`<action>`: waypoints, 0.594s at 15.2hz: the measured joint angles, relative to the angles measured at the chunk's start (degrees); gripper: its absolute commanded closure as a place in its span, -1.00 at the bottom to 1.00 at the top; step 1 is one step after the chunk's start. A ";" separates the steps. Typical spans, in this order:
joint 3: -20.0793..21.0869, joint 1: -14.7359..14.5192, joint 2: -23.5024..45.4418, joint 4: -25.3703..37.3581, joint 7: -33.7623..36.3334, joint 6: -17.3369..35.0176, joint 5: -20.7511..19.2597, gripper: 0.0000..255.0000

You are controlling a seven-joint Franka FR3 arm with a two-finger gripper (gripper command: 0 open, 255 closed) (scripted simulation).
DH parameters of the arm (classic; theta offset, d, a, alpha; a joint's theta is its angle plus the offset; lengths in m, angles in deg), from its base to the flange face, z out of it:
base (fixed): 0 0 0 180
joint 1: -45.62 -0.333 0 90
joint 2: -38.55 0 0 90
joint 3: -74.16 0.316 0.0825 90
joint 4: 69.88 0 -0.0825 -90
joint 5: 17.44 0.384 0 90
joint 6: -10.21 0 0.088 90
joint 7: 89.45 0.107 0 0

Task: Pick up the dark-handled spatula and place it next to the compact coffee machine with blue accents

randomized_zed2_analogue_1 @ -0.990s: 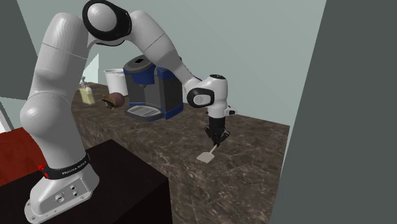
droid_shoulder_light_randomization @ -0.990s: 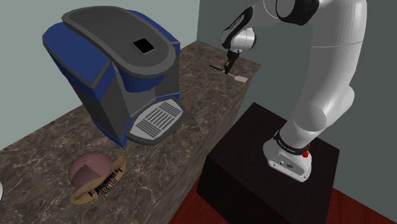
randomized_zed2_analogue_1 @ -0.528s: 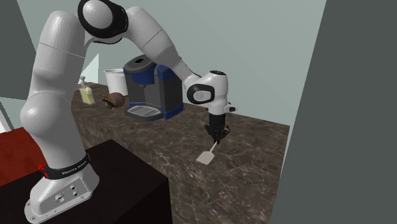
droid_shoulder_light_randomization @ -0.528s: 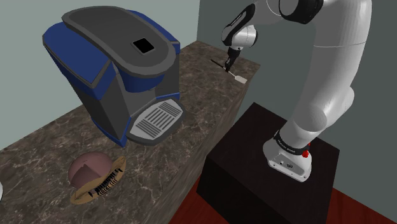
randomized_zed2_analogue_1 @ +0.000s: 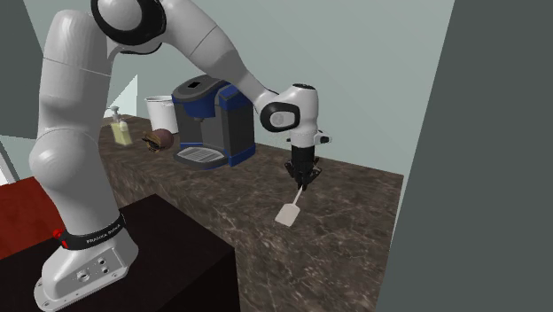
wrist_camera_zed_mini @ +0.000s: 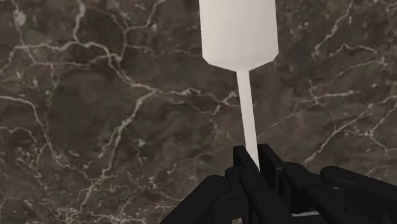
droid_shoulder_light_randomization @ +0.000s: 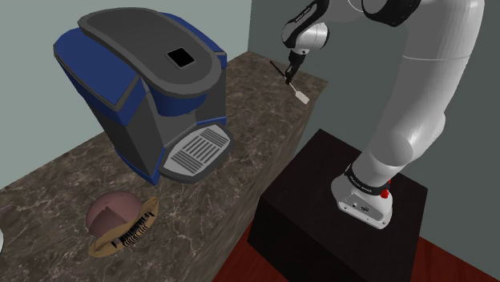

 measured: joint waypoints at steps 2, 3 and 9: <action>-0.34 -0.10 -0.92 0.26 0.27 -1.12 -0.57 1.00; -0.49 -0.29 -1.43 0.49 0.65 -1.81 -0.93 1.00; -1.34 -0.89 -4.43 1.59 2.05 -5.65 -2.85 1.00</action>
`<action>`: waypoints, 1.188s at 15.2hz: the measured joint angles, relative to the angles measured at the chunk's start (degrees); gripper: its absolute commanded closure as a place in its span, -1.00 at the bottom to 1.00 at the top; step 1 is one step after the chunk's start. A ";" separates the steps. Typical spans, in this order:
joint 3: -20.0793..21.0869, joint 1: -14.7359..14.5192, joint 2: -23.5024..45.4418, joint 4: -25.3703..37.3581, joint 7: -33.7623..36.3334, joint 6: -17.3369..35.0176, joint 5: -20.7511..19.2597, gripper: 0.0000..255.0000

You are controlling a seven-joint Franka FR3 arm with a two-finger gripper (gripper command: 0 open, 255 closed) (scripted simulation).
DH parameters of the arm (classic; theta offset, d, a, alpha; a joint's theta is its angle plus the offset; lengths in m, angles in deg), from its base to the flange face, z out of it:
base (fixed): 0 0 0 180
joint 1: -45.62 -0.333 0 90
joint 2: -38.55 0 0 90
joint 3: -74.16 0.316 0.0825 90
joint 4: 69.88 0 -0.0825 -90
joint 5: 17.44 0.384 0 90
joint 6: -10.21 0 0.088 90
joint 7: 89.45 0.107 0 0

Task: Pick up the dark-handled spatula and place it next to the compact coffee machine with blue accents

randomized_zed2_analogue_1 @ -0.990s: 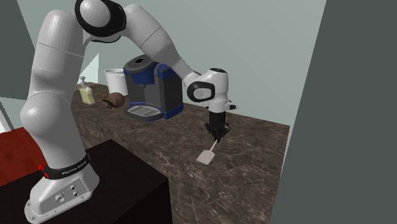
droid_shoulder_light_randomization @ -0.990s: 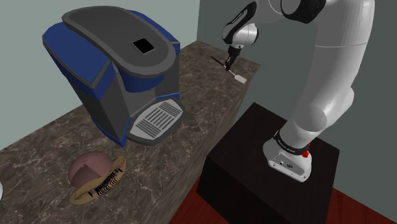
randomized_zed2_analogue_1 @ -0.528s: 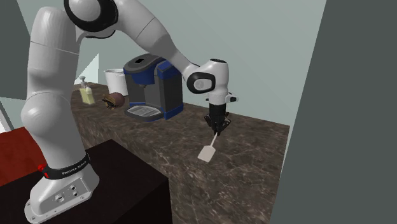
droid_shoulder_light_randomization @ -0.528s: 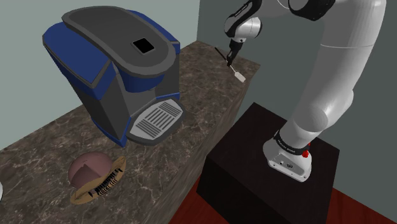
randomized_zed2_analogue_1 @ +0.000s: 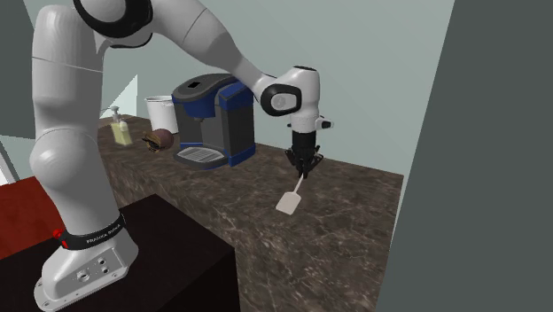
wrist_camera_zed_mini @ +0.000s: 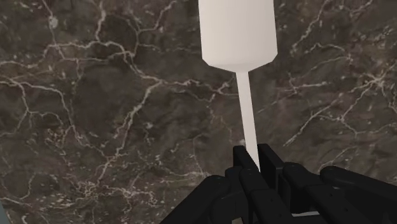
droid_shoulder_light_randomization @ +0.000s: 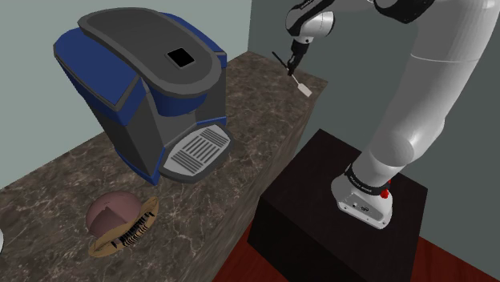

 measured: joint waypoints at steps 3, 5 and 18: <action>-0.27 -0.36 -1.38 0.58 0.79 -1.81 -0.88 1.00; -0.45 -0.39 -2.01 1.34 1.04 -3.15 -1.32 1.00; -1.22 -1.01 -6.73 5.71 3.23 -11.76 -4.21 1.00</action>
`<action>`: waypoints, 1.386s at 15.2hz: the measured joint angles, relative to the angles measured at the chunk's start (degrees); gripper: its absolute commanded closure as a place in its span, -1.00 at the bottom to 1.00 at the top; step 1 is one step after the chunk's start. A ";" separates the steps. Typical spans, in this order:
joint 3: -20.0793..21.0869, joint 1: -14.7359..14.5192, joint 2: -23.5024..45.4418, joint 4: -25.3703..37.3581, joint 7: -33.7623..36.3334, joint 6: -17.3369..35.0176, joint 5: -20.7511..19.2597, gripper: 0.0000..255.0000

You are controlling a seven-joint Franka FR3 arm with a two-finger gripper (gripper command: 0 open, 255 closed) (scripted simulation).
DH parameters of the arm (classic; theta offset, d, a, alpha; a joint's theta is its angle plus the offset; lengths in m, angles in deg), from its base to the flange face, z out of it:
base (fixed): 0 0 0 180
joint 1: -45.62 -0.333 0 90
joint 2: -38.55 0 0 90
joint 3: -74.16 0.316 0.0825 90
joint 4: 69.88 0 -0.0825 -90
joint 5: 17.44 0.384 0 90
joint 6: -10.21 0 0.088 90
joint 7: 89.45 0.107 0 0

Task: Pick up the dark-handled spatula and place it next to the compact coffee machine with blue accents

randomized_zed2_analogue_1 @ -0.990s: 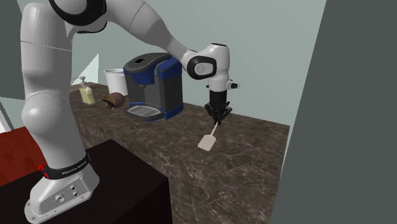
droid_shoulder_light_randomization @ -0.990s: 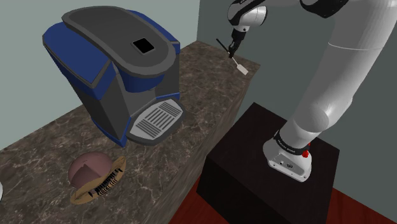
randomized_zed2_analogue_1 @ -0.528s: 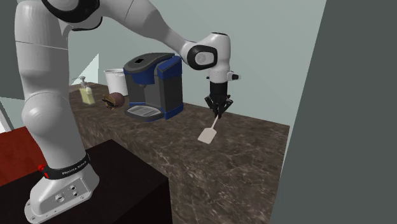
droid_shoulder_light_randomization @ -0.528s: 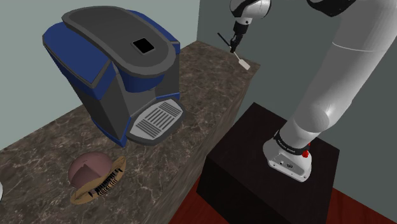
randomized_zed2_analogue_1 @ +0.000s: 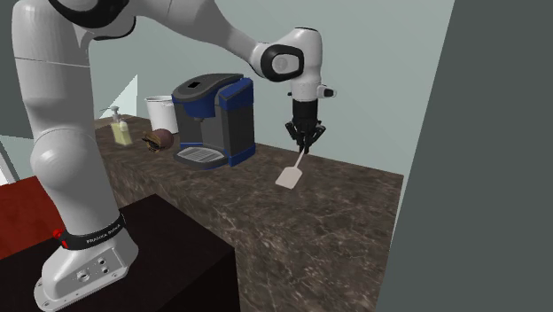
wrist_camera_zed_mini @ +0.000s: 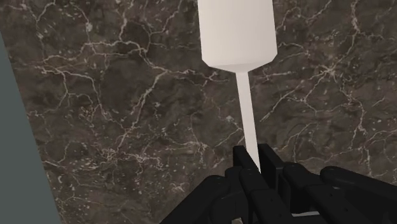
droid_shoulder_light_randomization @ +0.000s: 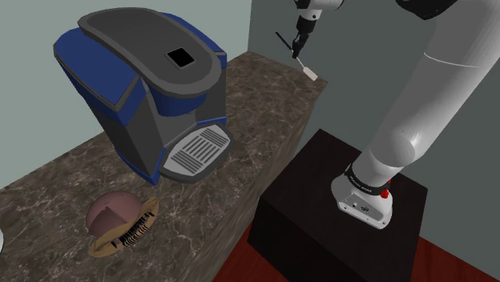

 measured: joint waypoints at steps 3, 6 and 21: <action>-0.11 -0.03 -0.72 1.52 0.33 -2.17 -0.45 1.00; -0.16 -0.13 -1.42 3.09 0.77 -4.36 -0.88 1.00; -0.36 -0.12 -2.98 12.84 1.86 -15.50 -1.92 1.00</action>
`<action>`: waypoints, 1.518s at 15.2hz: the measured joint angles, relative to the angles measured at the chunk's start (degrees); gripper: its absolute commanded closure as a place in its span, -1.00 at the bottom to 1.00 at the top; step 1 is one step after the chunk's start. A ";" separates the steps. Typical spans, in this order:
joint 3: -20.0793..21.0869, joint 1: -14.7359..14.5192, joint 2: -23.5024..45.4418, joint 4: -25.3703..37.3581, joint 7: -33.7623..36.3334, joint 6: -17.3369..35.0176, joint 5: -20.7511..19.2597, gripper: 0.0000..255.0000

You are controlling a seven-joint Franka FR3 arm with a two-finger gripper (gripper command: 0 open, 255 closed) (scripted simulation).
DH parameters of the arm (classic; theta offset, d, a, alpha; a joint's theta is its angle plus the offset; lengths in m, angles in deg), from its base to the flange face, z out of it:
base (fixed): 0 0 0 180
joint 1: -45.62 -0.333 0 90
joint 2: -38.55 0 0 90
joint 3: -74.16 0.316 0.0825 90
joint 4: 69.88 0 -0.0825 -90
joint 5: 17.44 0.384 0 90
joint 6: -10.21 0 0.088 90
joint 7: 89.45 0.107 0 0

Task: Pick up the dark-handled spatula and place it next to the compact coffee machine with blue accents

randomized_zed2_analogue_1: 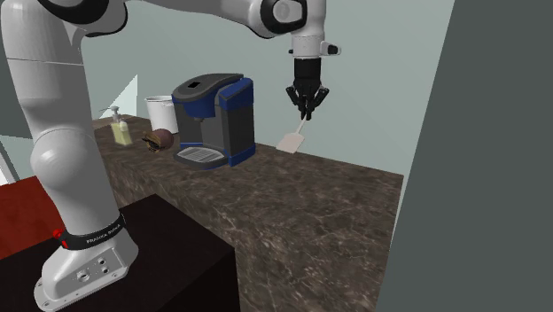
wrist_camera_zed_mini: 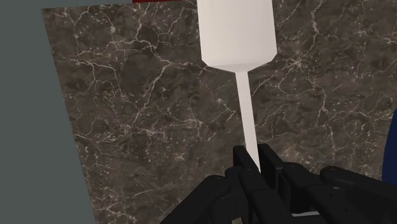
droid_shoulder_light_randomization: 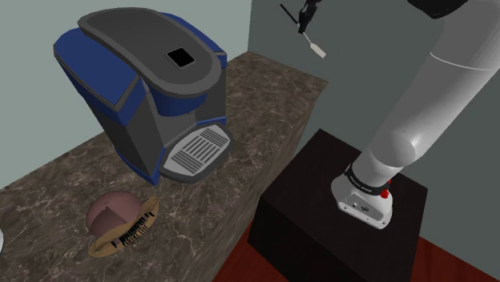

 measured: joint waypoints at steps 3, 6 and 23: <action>-0.07 0.07 -0.17 2.16 0.08 -2.32 -0.11 1.00; -0.16 0.20 -0.13 4.45 0.09 -4.57 -0.13 1.00; -0.71 1.71 3.97 23.14 -0.21 -19.52 1.59 1.00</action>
